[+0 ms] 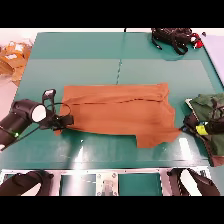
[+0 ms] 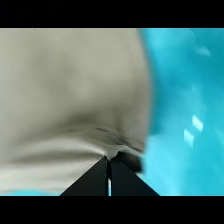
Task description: Fold the shirts.
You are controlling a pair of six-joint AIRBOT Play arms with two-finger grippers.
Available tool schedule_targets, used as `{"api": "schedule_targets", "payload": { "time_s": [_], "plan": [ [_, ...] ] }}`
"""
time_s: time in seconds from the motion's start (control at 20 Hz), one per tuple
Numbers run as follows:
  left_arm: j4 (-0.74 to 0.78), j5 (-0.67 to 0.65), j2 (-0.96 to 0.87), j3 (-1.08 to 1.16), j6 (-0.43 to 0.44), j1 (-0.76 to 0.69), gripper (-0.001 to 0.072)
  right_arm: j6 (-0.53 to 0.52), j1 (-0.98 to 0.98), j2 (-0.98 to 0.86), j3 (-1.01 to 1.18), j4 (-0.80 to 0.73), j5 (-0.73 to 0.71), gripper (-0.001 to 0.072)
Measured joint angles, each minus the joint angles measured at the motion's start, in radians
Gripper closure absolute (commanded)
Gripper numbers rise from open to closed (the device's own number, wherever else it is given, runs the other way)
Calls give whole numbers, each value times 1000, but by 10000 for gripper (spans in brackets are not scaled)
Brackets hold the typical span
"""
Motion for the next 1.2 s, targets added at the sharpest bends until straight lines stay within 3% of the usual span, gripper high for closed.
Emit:
{"api": "schedule_targets", "payload": {
  "time_s": [0.3, 0.75, 0.8, 0.85, 1.05, 1.2],
  "plan": [
    [16, 97, -143, 188, 82, 35, 685, -89, 35, -196, 170, 229, -148, 696],
    [-67, 252, -567, 536, 204, 110, 681, -139, 164, -745, 550, 307, -324, 695],
    [-73, 252, -605, 563, 210, 111, 445, -141, 172, -793, 590, 311, -330, 683],
    [-77, 257, -633, 583, 216, 113, 10, -142, 178, -837, 629, 312, -332, 610],
    [-6, 179, -685, 662, 232, 123, 31, -177, 154, -917, 748, 307, -321, 152],
    [81, 45, -697, 753, 237, 155, 32, -249, 96, -937, 810, 298, -217, 103]
  ]
}}
